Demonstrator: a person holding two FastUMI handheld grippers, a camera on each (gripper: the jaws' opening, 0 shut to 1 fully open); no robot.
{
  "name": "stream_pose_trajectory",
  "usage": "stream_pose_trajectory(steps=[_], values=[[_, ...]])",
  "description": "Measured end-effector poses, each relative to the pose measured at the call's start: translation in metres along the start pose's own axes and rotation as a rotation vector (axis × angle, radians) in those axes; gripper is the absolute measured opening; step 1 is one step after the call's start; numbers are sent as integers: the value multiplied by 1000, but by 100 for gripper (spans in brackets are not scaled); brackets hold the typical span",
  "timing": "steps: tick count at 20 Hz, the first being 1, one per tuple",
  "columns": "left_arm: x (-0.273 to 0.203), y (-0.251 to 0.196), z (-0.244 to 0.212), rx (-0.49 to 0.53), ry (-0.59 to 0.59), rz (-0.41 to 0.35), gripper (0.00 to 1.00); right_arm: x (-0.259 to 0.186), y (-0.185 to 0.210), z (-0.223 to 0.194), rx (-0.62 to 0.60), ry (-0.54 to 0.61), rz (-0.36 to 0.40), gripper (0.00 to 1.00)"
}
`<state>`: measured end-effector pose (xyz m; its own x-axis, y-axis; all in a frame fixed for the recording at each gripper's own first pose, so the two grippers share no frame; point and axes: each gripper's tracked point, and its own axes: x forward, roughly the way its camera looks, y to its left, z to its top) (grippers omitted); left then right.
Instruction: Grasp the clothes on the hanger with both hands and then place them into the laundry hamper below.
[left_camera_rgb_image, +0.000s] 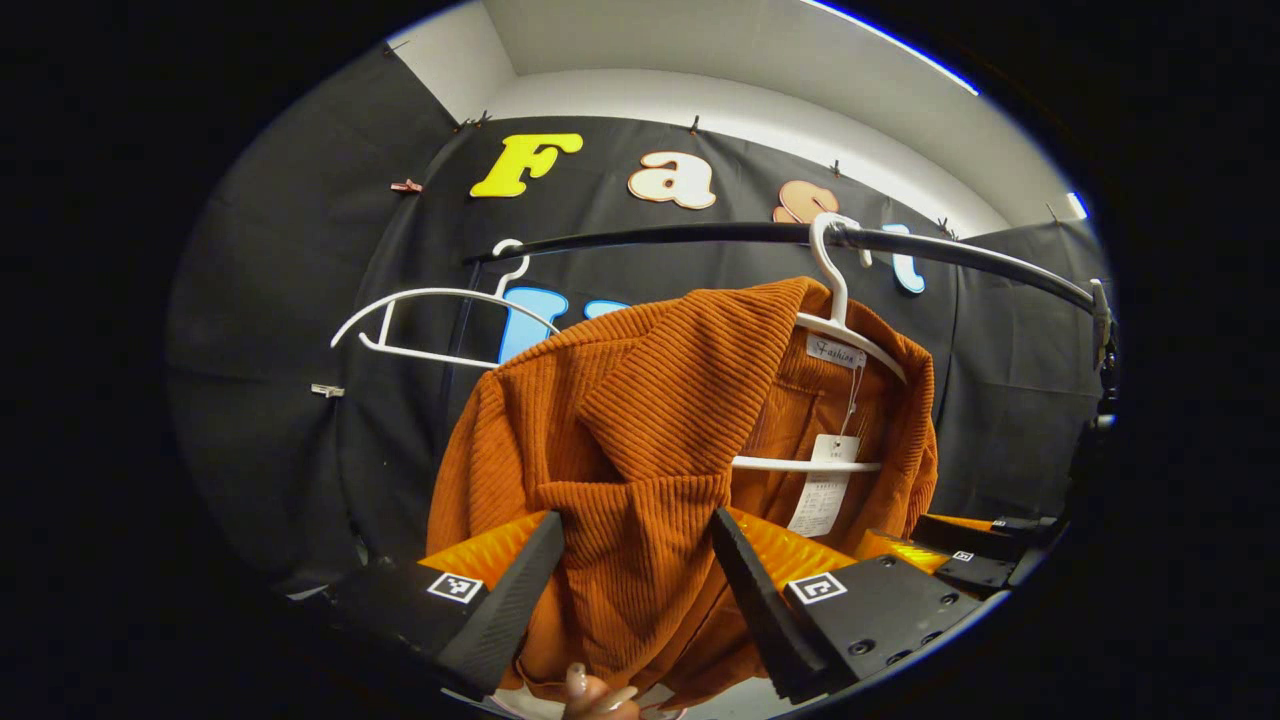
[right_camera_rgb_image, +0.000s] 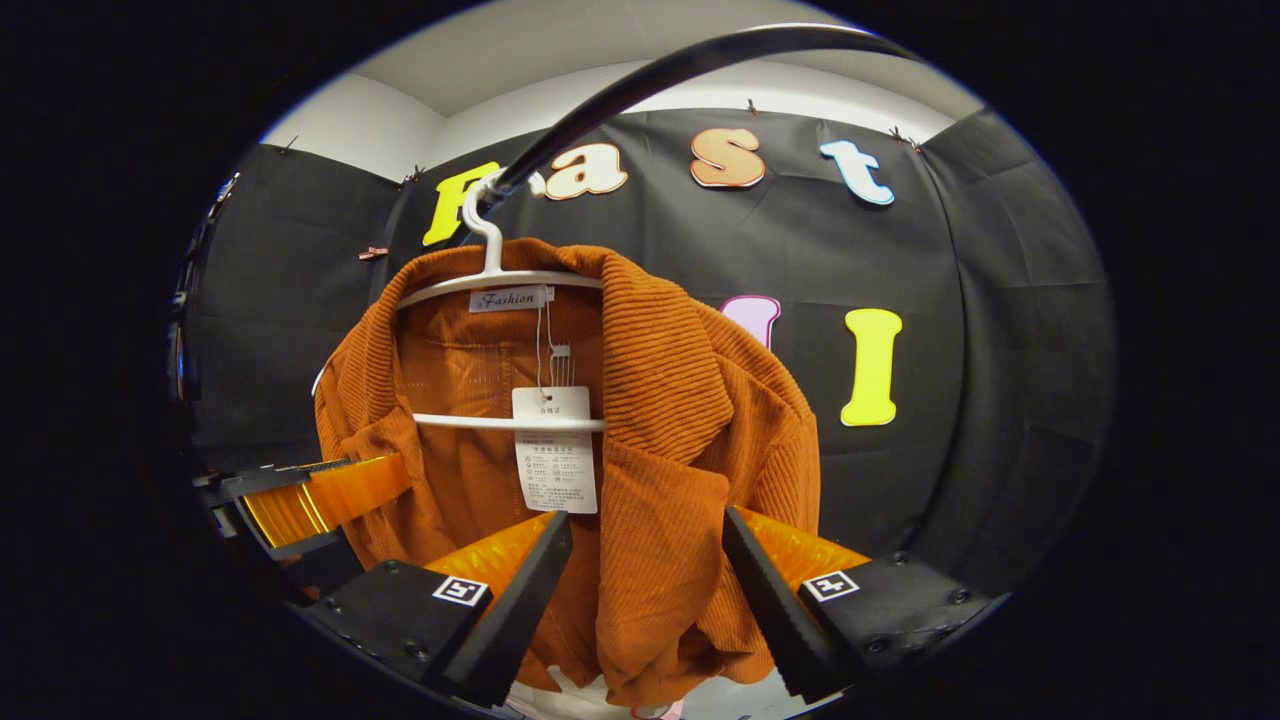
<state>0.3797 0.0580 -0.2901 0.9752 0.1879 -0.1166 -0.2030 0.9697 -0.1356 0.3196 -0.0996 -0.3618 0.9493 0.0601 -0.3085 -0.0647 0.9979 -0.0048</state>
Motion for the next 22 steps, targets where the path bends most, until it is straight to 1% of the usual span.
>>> stream_pose_trajectory(steps=[3,4,10,11,12,13,14,15,16,18,19,20,22], values=[[12,-17,-7,-10,20,-16,95,12,5,-4,23,5,17,98],[15,-19,-6,-9,12,-10,95,17,5,-5,22,3,16,98],[40,-2,2,-40,-23,61,95,39,-9,-5,25,-12,-6,98],[43,4,8,-46,-48,73,95,45,-12,-7,32,-10,-3,97],[44,6,10,-55,-65,71,95,49,-14,-7,34,-5,4,94],[49,9,11,-64,-72,75,91,55,-14,-7,34,2,18,75],[54,15,10,-60,-73,84,81,57,-18,-5,22,4,8,57],[57,21,11,-44,-68,100,64,58,-23,-1,7,-11,-3,38],[58,26,11,-21,-60,100,48,63,-26,-1,-4,-13,10,20],[58,30,15,21,-52,101,15,63,-29,2,-19,-18,19,18],[57,31,16,32,-40,95,7,60,-34,2,-11,-19,19,18],[52,34,14,33,-30,93,5,56,-38,3,11,-21,16,18],[39,42,19,30,-25,103,5,50,-53,10,54,-32,-6,18]])
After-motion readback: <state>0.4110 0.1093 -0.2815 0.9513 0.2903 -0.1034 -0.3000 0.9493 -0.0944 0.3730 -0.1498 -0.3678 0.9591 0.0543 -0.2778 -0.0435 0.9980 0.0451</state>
